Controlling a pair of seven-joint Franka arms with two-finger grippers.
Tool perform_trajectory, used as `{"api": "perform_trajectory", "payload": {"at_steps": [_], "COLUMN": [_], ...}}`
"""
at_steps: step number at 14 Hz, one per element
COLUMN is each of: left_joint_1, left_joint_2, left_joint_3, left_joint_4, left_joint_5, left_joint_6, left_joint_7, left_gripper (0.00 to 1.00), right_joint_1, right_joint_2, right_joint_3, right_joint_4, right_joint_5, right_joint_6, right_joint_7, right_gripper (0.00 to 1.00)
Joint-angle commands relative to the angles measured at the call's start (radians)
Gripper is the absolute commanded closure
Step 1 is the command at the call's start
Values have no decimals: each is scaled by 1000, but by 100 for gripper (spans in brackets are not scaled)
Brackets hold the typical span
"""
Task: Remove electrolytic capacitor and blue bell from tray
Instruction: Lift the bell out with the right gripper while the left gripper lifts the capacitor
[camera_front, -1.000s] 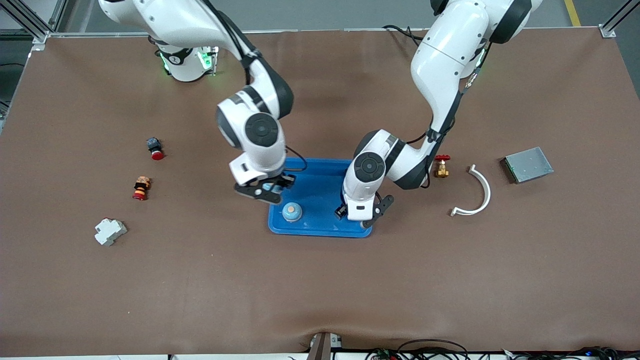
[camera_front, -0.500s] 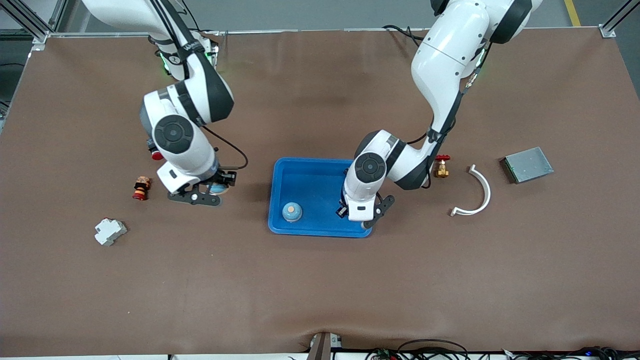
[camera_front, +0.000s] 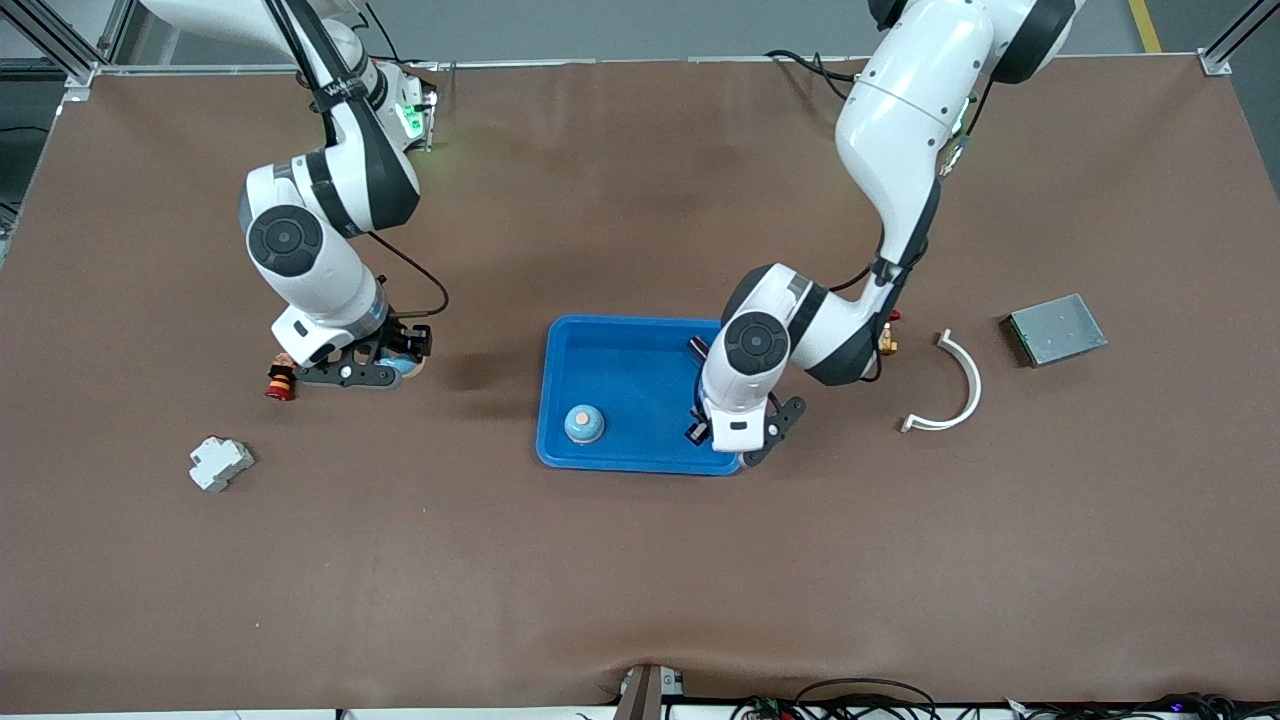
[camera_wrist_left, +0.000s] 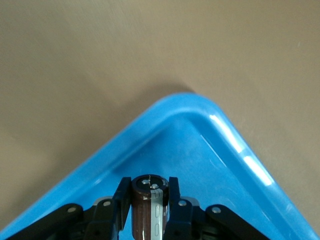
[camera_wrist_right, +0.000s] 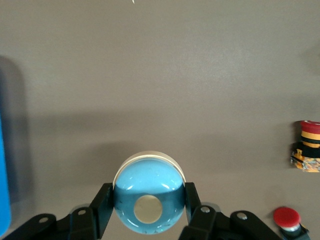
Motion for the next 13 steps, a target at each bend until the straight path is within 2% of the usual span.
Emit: {"api": "perform_trajectory", "payload": {"at_steps": [1,3,6,10,13], "left_joint_1": [12,41,112,228,325], "left_joint_2": [-89,-150,-216,-262,-279], "left_joint_3": [7,7,5,5,5], "left_joint_4": [-9,-10,-12,-18,-29], "left_joint_5": [27,24,24,26,26], "left_joint_6": [-108,-175,-309,-402,-425], "left_joint_7": [14,99,266,499,723], "left_gripper": [100,100,100,100,100], "right_joint_1": [-48,-71,-90,-124,-144], "right_joint_2": [-49,-39,-32,37,77], "right_joint_3": [14,15,15,15,15], "right_joint_4": [-145,-197,-219,-246,-246], "right_joint_5": [7,7,7,7,7], "right_joint_6": [150,238,280,395,418], "right_joint_7": [-49,-75,-86,-124,-155], "right_gripper": [100,100,100,100,100]}}
